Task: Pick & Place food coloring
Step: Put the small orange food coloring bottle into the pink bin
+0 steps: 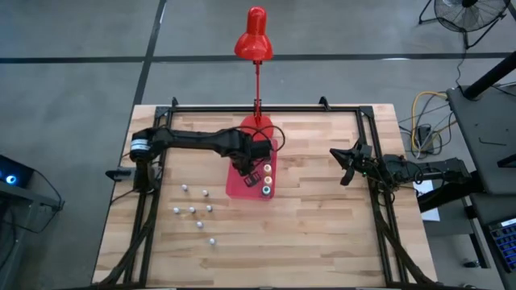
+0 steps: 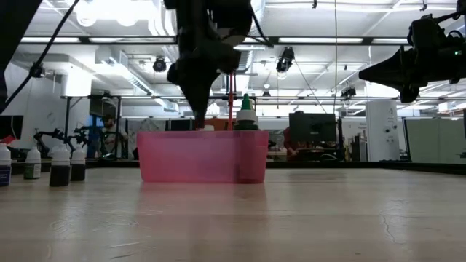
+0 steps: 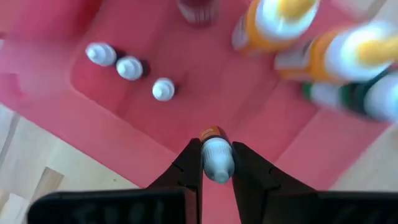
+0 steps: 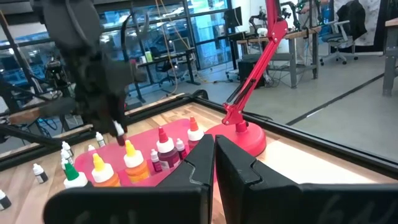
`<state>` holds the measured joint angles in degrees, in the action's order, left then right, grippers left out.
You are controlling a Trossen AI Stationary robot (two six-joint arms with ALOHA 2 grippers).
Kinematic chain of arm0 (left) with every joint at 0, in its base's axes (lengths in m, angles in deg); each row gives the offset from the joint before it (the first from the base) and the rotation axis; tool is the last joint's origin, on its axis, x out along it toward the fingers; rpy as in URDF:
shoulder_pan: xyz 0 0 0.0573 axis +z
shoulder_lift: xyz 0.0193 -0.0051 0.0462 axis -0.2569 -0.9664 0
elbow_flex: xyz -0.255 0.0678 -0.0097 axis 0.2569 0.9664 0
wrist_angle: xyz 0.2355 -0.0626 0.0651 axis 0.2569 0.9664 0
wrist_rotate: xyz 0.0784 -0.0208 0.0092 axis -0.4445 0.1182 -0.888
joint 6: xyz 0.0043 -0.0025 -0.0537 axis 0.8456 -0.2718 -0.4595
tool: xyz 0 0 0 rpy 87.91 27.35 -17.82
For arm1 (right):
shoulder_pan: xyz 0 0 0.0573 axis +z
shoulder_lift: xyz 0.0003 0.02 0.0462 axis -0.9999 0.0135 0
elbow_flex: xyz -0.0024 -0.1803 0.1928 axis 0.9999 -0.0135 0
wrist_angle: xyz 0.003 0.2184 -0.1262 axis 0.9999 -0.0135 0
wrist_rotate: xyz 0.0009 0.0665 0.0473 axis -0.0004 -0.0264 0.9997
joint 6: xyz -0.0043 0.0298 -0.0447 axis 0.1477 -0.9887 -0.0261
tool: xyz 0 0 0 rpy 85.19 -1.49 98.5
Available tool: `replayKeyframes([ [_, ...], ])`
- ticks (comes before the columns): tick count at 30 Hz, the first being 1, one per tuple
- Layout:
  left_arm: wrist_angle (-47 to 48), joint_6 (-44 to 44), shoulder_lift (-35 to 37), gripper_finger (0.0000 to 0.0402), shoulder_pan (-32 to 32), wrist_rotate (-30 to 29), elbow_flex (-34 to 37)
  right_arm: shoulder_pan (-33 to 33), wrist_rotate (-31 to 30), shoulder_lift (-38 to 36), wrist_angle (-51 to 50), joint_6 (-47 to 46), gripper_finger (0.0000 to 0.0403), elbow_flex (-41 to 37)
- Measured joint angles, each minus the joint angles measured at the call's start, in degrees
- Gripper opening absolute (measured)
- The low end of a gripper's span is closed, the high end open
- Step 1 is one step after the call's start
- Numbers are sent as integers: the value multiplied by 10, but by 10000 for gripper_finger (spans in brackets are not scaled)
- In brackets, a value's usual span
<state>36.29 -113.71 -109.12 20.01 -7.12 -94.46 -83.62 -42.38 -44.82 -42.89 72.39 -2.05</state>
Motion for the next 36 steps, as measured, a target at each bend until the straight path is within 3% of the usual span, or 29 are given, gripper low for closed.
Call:
replayKeyframes([
  [14, -111, 95, 0, 32, 8, -1, 131, 0, 0, 0, 0, 0, 9, 0],
  [29, -142, 160, 0, 32, 88, -25, 138, 0, 0, 0, 0, 0, 9, 0],
  [36, -142, 193, 0, 32, 142, 7, 132, 0, 0, 0, 0, 0, 9, 0],
])
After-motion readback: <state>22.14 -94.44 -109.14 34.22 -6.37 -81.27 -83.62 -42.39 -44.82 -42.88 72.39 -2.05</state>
